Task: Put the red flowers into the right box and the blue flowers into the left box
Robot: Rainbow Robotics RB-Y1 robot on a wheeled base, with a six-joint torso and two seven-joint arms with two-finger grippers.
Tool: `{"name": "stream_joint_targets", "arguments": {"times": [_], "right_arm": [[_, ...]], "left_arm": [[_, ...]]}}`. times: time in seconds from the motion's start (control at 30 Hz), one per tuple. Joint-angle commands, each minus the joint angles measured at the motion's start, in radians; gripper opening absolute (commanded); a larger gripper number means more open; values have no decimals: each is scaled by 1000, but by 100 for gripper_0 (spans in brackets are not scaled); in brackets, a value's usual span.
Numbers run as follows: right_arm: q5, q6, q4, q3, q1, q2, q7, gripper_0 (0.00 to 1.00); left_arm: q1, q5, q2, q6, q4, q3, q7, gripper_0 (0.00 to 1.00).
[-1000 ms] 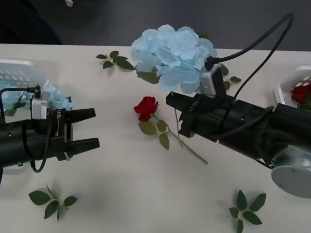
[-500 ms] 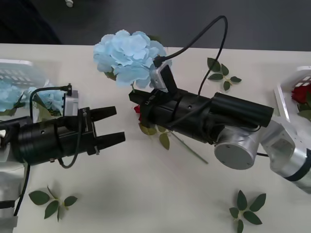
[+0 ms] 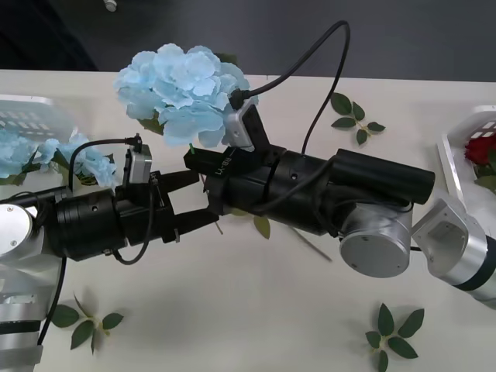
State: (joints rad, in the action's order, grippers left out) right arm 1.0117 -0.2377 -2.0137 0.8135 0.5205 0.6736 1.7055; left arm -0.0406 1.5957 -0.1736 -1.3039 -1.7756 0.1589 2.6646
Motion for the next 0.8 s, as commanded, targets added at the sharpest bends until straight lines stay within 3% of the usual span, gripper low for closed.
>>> {"name": "stream_joint_targets", "arguments": {"times": [0.03,0.07,0.13,0.23,0.3,0.43,0.8], "right_arm": [[13,5,-74,9,-8,34,36,0],[13,5,-77,10,-8,37,36,0],[11,5,-76,10,-13,37,36,0],[8,5,-76,13,-17,40,36,0],[11,5,-76,13,-20,43,34,0],[21,5,-76,13,-23,49,31,0],[47,3,-76,21,-25,67,23,0]], "left_arm": [[1,6,-9,9,18,-4,41,100],[1,9,-9,9,19,-7,41,100],[1,15,-9,11,19,-10,41,80],[5,23,-9,9,21,-10,41,26],[5,24,-9,9,21,-10,41,15],[7,26,-9,9,21,-12,41,1],[10,36,-9,9,21,-10,41,0]]}}
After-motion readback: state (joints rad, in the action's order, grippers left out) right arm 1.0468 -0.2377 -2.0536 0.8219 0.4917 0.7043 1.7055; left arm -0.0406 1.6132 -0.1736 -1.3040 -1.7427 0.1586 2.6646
